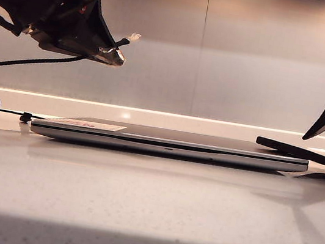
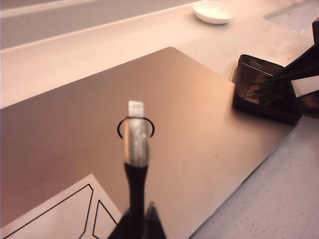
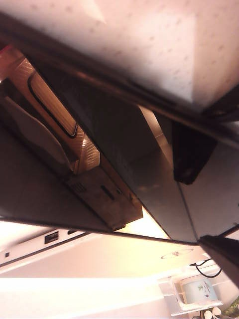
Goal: Pick up the charging cable and the phone, plug the charging cable into the charging port on the phone, and finally place them back on the table.
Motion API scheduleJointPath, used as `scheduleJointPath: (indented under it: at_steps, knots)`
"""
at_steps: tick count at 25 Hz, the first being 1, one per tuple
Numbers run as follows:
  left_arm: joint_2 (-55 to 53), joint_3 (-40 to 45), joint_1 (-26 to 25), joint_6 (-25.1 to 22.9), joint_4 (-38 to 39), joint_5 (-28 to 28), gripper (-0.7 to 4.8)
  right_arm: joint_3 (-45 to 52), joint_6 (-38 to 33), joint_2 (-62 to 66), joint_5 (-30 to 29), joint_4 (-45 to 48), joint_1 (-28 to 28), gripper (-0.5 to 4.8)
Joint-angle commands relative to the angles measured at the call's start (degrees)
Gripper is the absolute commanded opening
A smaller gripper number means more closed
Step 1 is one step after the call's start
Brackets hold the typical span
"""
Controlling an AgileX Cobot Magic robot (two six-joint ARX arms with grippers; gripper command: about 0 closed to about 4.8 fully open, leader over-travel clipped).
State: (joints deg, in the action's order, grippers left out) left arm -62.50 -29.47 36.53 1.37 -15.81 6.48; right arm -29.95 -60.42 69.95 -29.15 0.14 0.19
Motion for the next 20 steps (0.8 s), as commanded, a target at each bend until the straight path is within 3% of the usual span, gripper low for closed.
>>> scheduleJointPath:
  at_steps: [1, 8, 9, 10, 13, 15, 20]
  knots:
    - [0.3, -0.2, 0.1, 0.1, -1.0, 0.2, -0.06, 0.5, -0.8, 2.0, 1.3, 2.0, 0.0, 3.09]
    - [0.3, -0.2, 0.1, 0.1, -1.0, 0.2, -0.06, 0.5, -1.1, 2.7, 4.1, 3.6, 0.0, 3.05]
    - [0.3, -0.2, 0.1, 0.1, -1.0, 0.2, -0.06, 0.5, -1.1, 2.7, 5.0, 3.4, 0.0, 2.8]
    - [0.3, -0.2, 0.1, 0.1, -1.0, 0.2, -0.06, 0.5, -1.1, 2.7, 5.1, 3.1, 0.0, 1.89]
    - [0.3, -0.2, 0.1, 0.2, -1.0, 0.2, -0.06, 0.5, -1.0, 2.8, 5.2, 3.1, 0.0, 0.45]
    - [0.3, -0.2, 0.1, 0.2, -1.0, 0.2, -0.06, 0.5, -1.0, 2.8, 6.1, 3.1, 0.1, -0.06]
    - [0.3, -0.2, 0.1, 0.1, -1.0, 0.2, -0.06, 0.4, 3.6, 2.7, 6.4, 4.3, 0.1, -0.05]
